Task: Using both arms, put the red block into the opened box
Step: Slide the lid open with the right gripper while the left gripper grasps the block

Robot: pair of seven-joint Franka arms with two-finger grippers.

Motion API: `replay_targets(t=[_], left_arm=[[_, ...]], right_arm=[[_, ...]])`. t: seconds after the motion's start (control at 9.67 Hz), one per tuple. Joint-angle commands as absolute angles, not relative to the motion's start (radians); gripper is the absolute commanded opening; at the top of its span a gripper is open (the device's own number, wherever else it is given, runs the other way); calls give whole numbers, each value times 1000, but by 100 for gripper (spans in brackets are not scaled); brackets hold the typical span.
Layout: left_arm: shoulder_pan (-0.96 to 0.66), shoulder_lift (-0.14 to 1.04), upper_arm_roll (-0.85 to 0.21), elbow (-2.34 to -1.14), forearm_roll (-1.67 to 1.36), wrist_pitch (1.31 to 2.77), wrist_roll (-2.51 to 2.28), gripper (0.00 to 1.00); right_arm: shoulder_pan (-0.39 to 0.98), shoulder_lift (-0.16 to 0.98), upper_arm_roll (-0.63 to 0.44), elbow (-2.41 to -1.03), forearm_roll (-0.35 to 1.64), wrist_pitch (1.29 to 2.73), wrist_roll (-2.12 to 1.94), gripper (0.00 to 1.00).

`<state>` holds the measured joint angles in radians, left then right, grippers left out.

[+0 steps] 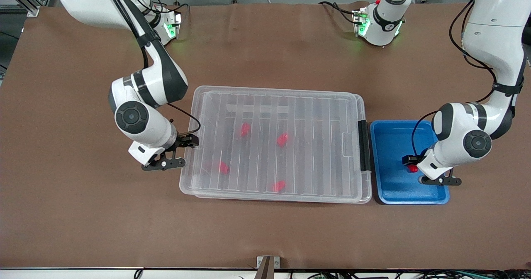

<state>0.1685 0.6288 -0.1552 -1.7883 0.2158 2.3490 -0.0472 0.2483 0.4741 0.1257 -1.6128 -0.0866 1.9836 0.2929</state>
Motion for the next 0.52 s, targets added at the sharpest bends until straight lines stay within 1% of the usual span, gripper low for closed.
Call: replay_targets(t=[0.0, 0.1, 0.21, 0.31, 0.41], left_arm=[[172, 675, -158, -1789, 209, 2382, -58, 57], [172, 672, -158, -1790, 207, 2379, -58, 45], [172, 648, -158, -1790, 207, 2372, -58, 30], [172, 597, -175, -1789, 207, 2334, -64, 16], [175, 537, -210, -1786, 203, 2268, -86, 9]], right_arm=[[203, 466, 133, -1631, -135, 1982, 298, 100], [186, 460, 133, -1631, -135, 1961, 293, 100], [167, 456, 133, -1631, -144, 1942, 290, 100], [155, 454, 133, -1631, -164, 1924, 264, 100], [132, 445, 133, -1631, -167, 1907, 238, 100]])
